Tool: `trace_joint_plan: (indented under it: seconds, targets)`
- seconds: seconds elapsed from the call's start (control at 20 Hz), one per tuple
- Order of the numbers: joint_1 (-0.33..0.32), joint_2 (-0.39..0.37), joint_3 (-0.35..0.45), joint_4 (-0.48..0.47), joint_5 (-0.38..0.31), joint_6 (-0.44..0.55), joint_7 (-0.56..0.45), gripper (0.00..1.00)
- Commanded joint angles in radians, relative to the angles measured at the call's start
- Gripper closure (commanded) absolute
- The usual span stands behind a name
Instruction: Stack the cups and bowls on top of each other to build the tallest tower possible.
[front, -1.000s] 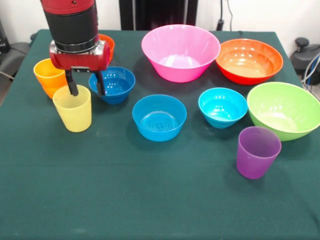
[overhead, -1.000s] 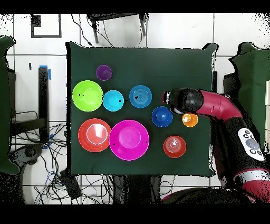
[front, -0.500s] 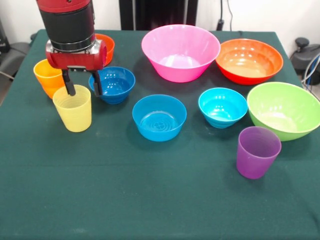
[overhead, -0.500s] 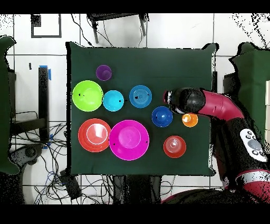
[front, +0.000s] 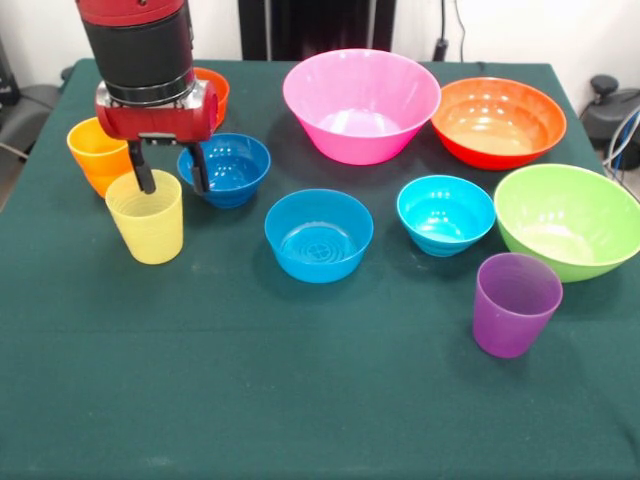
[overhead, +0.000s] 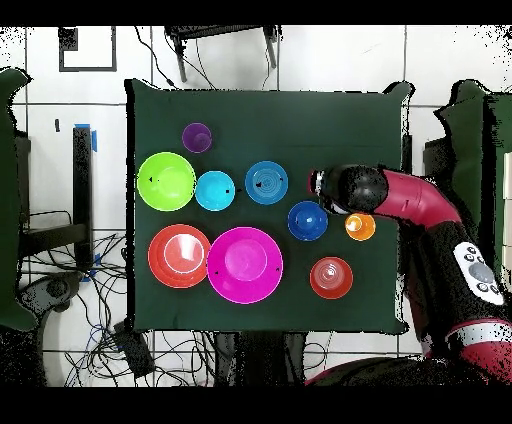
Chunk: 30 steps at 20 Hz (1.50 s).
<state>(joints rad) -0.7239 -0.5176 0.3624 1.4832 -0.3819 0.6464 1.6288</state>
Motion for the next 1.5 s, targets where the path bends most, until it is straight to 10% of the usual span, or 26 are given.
trace_joint_plan:
  seconds: [0.05,1.5]
  targets:
    - [0.019,0.067,0.057,0.018,-0.083,0.000,-0.132,0.00]
    - [-0.007,0.110,0.057,-0.012,-0.137,0.003,-0.184,0.00]
